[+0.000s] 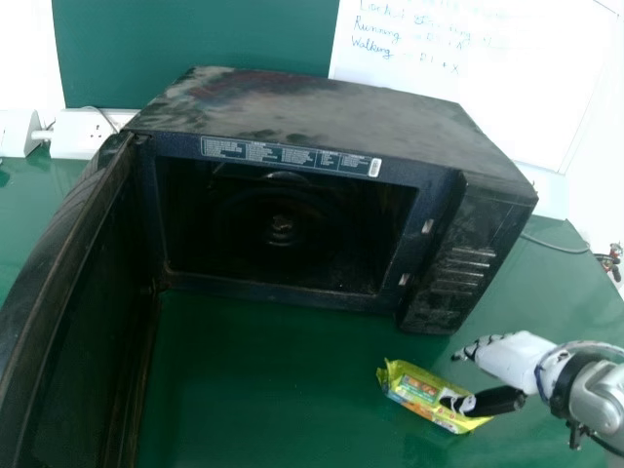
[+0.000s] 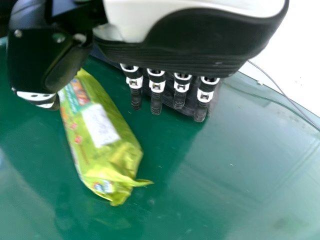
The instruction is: Put biscuit inside oven
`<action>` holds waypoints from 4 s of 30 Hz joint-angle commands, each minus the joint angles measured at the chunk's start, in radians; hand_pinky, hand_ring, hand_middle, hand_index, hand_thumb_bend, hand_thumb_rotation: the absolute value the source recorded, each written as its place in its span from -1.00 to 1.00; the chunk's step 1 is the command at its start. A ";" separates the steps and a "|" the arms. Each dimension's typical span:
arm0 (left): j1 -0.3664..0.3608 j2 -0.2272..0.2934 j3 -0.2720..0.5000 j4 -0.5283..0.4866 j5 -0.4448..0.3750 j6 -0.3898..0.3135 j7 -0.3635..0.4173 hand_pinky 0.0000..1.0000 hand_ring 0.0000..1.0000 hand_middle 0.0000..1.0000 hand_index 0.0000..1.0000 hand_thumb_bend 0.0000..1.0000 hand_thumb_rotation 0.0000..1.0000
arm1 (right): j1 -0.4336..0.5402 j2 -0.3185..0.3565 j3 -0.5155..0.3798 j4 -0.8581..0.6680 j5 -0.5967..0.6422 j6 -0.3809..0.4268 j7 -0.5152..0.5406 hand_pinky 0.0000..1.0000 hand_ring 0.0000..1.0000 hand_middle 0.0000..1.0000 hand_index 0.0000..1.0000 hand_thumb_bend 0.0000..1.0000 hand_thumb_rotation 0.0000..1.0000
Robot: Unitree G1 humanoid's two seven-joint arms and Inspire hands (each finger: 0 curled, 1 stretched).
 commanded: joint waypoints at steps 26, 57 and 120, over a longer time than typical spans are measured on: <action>0.032 -0.005 -0.002 -0.021 0.001 -0.010 0.000 0.77 0.76 0.86 0.85 1.00 1.00 | -0.029 0.032 0.057 -0.035 0.034 0.042 0.054 0.83 0.88 0.94 0.93 0.56 0.87; 0.045 -0.003 0.000 -0.016 -0.016 -0.025 -0.015 0.66 0.63 0.82 0.80 1.00 1.00 | -0.034 0.103 0.137 0.092 -0.023 -0.016 -0.062 0.83 0.90 0.95 0.95 0.57 0.88; 0.058 -0.012 -0.024 -0.094 -0.044 0.061 0.052 0.73 0.68 0.79 0.79 1.00 1.00 | 0.032 0.147 0.219 0.152 -0.109 -0.050 -0.252 -0.21 -0.48 -0.13 -0.12 -0.33 -1.00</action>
